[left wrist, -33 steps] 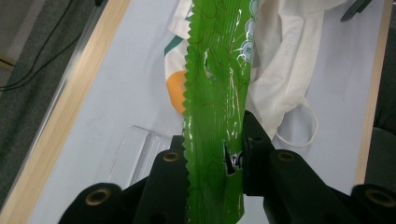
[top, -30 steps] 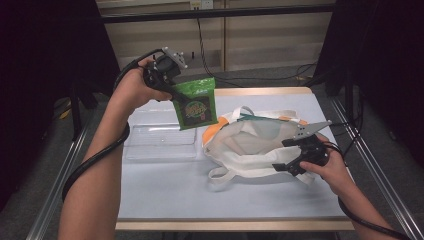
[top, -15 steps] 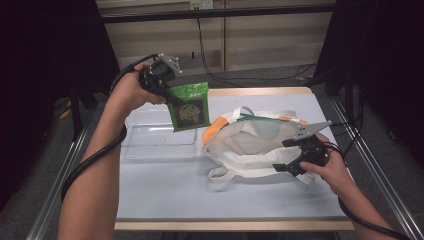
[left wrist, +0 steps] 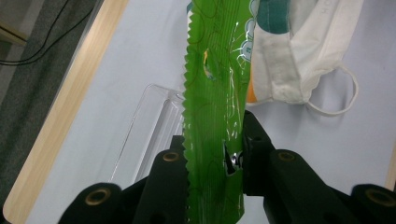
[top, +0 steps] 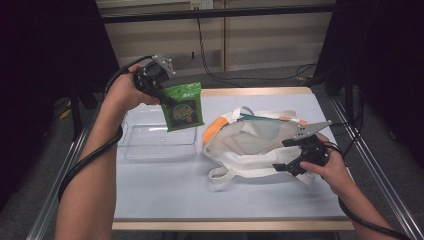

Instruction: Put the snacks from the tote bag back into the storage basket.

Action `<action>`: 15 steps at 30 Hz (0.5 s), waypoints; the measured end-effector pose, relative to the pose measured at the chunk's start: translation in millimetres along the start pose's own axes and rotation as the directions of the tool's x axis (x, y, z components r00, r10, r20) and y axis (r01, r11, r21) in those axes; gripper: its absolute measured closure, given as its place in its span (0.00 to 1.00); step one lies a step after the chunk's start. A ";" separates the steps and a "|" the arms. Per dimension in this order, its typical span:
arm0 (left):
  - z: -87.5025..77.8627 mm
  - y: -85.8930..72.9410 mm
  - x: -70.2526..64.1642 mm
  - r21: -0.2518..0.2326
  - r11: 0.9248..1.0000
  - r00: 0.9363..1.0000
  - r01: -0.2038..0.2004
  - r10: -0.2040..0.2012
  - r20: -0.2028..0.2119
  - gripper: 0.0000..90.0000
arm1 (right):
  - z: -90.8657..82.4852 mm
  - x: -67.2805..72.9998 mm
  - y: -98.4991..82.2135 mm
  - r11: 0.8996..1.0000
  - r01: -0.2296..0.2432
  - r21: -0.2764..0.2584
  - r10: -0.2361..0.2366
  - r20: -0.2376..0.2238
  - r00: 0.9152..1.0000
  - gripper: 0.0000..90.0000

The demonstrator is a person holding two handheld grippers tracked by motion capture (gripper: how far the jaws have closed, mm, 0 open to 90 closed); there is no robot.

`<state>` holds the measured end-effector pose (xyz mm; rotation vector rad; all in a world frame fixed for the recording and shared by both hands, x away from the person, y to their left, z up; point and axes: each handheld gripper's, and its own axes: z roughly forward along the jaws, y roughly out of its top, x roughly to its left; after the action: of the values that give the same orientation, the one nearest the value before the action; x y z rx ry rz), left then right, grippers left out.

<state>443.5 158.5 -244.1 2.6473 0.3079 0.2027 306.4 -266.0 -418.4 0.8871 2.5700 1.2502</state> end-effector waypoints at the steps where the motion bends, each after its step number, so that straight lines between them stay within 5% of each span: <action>1: 0.1 -0.9 0.5 0.000 1.000 1.000 -0.003 0.003 -0.004 0.84 | 0.0 0.2 -0.1 1.000 -0.001 -0.001 0.001 -0.001 1.000 0.01; 15: 5.4 -11.8 6.2 0.025 1.000 1.000 0.004 -0.004 -0.016 0.84 | -0.2 -0.3 -0.3 1.000 -0.005 -0.006 0.005 -0.001 1.000 0.01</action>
<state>448.4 168.0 -253.7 2.6705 0.3232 0.2207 306.4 -266.5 -418.6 0.8919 2.5654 1.2592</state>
